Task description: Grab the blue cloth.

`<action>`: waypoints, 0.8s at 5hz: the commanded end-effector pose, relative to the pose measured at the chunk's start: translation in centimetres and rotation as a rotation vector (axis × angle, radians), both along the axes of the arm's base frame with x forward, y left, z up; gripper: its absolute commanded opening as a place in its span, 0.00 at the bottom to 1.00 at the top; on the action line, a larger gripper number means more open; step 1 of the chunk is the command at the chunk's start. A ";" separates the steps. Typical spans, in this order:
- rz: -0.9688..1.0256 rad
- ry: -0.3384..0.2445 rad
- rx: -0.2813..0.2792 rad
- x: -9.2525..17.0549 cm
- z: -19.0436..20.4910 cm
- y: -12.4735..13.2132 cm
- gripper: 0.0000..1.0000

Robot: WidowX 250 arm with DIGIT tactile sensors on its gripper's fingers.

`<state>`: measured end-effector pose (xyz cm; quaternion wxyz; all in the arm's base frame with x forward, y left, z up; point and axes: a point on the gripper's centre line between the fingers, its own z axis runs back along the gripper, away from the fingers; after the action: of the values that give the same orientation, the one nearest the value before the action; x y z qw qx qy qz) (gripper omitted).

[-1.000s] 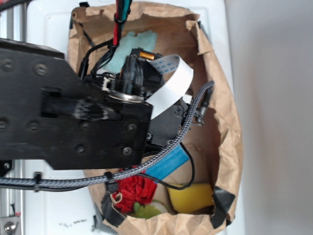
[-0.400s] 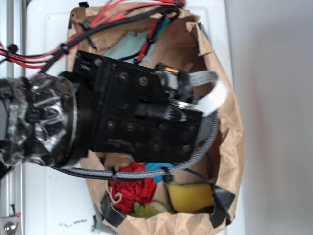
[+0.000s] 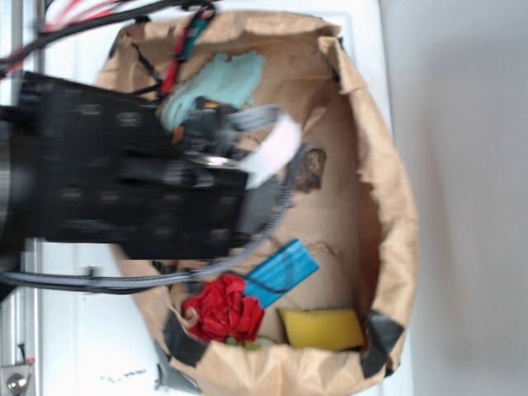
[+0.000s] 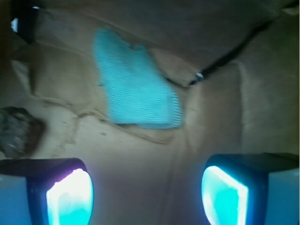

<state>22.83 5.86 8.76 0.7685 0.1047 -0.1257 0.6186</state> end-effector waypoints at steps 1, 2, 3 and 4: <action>0.033 -0.061 0.009 -2.3 0.5 1.3 1.00; 0.030 -0.079 0.005 -1.3 0.4 1.7 1.00; 0.029 -0.119 0.007 -0.9 0.3 2.3 1.00; 0.038 -0.131 -0.004 -0.9 -0.1 2.4 1.00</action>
<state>22.78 7.13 8.00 0.7600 0.0673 -0.1654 0.6249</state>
